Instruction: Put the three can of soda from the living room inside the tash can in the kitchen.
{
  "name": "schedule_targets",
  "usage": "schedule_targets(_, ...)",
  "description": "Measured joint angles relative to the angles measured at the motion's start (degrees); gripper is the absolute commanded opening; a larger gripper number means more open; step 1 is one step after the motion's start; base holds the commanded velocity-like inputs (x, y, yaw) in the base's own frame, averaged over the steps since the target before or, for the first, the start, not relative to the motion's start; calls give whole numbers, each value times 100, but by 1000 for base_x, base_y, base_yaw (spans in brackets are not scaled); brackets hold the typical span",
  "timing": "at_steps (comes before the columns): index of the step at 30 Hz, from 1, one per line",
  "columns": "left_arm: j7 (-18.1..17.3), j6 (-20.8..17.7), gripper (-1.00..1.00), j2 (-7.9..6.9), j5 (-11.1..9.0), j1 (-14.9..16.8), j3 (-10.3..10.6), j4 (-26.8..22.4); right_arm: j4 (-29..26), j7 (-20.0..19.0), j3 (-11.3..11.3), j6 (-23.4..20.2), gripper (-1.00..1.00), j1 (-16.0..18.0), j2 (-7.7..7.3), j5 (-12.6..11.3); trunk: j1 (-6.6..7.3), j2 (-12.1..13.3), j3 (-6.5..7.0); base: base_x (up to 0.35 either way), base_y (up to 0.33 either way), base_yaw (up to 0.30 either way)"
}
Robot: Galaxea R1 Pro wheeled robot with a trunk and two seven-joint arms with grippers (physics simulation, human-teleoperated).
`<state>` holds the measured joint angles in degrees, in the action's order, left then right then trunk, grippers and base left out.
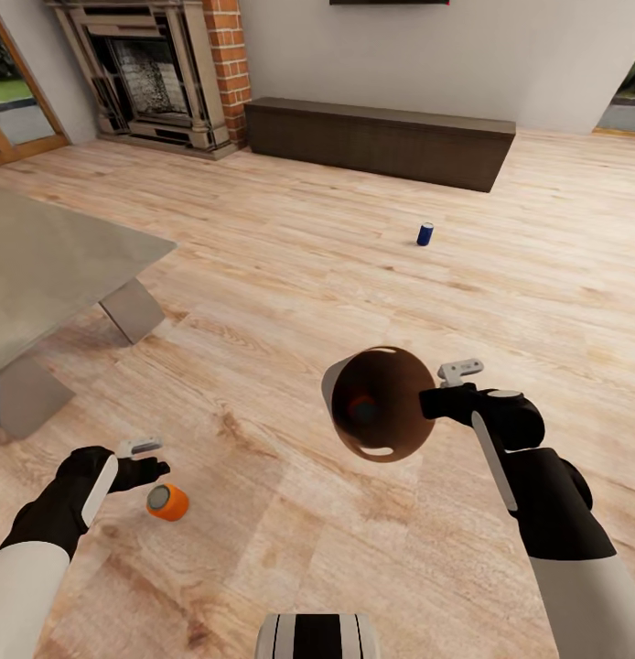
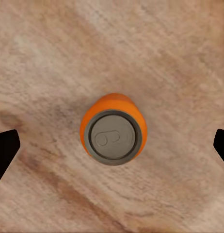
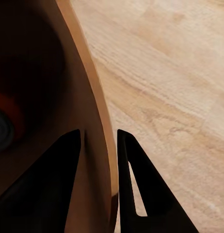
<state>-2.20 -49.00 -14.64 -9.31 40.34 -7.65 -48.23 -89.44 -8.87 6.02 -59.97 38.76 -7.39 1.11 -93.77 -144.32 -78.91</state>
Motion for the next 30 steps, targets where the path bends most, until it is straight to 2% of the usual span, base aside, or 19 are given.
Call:
schedule_targets(17,0,4,100,5,0,1,0,41,11,0,72,0,-100,-11,0,7,-42,-21,-354,0,0,0)
schedule_targets(26,0,5,100,5,0,0,0,8,-106,-3,58,0,-100,49,-1,7,-41,-22,-354,0,0,0)
schedule_targets(30,0,5,100,5,0,0,0,9,-127,2,53,2,-100,200,-7,51,-41,-22,-354,0,0,0)
